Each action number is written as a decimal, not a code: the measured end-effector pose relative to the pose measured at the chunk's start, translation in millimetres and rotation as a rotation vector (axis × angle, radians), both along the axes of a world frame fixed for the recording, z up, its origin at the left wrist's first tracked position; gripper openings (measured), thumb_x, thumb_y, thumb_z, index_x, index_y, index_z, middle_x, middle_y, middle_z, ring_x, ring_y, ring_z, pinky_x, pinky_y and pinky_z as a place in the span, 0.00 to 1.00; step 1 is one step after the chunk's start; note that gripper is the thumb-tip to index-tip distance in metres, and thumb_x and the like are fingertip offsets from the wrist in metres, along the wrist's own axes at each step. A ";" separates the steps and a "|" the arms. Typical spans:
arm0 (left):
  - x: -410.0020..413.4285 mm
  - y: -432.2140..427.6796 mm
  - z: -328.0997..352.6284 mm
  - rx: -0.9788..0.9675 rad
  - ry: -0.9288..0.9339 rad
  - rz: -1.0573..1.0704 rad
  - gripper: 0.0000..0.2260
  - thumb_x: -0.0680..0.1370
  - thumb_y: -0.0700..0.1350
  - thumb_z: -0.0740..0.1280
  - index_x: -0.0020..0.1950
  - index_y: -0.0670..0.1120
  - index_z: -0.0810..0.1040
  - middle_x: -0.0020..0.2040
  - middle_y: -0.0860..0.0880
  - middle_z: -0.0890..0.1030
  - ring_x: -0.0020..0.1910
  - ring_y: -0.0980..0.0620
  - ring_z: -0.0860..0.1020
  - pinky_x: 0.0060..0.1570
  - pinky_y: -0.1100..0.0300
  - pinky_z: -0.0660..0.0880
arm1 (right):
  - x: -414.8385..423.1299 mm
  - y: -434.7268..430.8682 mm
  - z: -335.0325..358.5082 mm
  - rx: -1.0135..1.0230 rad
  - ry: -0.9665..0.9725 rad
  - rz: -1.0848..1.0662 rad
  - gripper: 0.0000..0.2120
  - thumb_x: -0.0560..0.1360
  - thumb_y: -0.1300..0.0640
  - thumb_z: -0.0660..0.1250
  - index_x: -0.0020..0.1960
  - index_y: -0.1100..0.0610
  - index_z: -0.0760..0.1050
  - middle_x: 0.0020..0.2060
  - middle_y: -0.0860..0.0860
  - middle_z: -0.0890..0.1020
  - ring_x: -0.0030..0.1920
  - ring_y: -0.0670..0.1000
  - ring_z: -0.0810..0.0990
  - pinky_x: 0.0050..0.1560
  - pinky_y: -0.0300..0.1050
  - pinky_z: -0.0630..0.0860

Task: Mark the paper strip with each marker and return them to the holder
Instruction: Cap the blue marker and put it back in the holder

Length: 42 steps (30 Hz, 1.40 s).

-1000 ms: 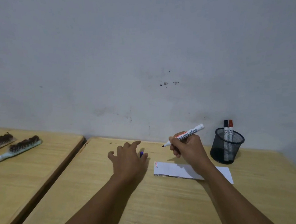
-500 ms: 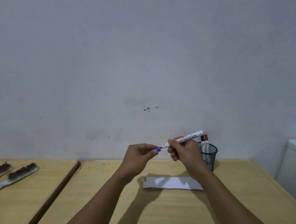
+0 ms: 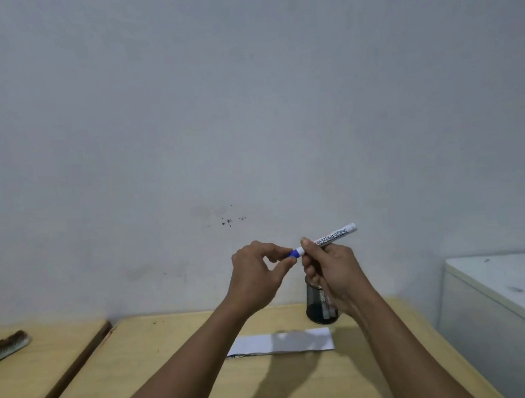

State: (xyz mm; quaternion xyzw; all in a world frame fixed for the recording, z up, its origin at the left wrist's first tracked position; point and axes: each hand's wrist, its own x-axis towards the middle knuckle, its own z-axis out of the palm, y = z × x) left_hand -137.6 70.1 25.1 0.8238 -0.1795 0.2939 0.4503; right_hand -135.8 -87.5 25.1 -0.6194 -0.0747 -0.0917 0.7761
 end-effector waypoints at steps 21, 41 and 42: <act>89.3 -59.4 -6.9 0.389 -0.022 0.072 0.13 0.76 0.57 0.67 0.60 0.59 0.77 0.50 0.60 0.81 0.49 0.59 0.78 0.60 0.49 0.62 | 91.3 -78.5 -28.4 -0.581 -0.277 -0.467 0.09 0.76 0.58 0.73 0.56 0.52 0.78 0.39 0.47 0.83 0.38 0.39 0.80 0.38 0.31 0.72; 169.7 -81.9 -93.4 0.722 0.345 -0.038 0.37 0.70 0.68 0.66 0.75 0.55 0.64 0.69 0.51 0.71 0.70 0.47 0.66 0.70 0.36 0.52 | 171.1 -96.2 -103.6 -1.098 -0.044 -0.371 0.27 0.79 0.51 0.66 0.77 0.44 0.64 0.48 0.50 0.83 0.49 0.52 0.81 0.44 0.49 0.79; 169.7 -81.7 -93.4 0.718 0.347 -0.043 0.37 0.71 0.68 0.66 0.75 0.55 0.63 0.69 0.51 0.71 0.70 0.47 0.66 0.70 0.36 0.52 | 171.6 -95.7 -104.6 -1.107 -0.040 -0.367 0.26 0.80 0.50 0.64 0.77 0.44 0.64 0.50 0.50 0.83 0.53 0.53 0.80 0.46 0.49 0.78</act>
